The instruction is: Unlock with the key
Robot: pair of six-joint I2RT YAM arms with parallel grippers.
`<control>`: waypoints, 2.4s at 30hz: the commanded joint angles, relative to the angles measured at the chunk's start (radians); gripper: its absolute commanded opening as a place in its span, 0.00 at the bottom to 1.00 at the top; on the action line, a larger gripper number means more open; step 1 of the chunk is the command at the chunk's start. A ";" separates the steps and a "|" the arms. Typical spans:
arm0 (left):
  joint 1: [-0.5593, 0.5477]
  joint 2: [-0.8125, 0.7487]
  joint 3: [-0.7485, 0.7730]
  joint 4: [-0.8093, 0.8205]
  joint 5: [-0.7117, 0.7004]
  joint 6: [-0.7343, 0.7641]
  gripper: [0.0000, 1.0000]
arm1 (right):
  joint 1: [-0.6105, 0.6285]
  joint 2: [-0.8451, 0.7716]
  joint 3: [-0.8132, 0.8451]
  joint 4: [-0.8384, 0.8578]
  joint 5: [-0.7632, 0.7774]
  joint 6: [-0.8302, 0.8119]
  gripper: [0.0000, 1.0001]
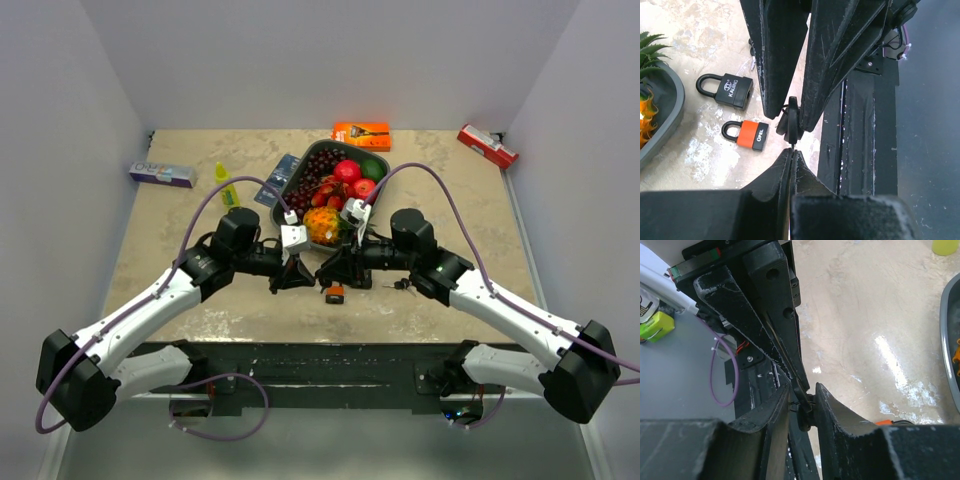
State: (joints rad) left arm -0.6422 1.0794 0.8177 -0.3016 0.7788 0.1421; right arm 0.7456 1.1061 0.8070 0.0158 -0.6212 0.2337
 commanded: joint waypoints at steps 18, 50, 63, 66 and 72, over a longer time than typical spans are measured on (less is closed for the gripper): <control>0.024 -0.090 0.011 0.189 -0.104 -0.240 0.37 | 0.018 -0.029 -0.048 0.070 0.070 -0.016 0.00; 0.167 -0.069 -0.046 0.279 -0.286 -1.397 0.78 | 0.258 -0.084 -0.063 0.357 0.756 -0.438 0.00; 0.167 -0.036 -0.069 0.285 -0.260 -1.486 0.78 | 0.350 -0.085 -0.083 0.401 0.824 -0.520 0.00; 0.165 -0.032 -0.063 0.285 -0.260 -1.489 0.78 | 0.357 -0.077 -0.083 0.406 0.844 -0.527 0.00; 0.167 -0.088 -0.091 0.334 -0.399 -1.403 0.74 | 0.356 -0.060 -0.074 0.405 0.965 -0.377 0.00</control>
State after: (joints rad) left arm -0.4797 1.0454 0.7414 -0.0372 0.4694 -1.3132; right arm 1.1000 1.0454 0.7086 0.3668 0.2344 -0.2420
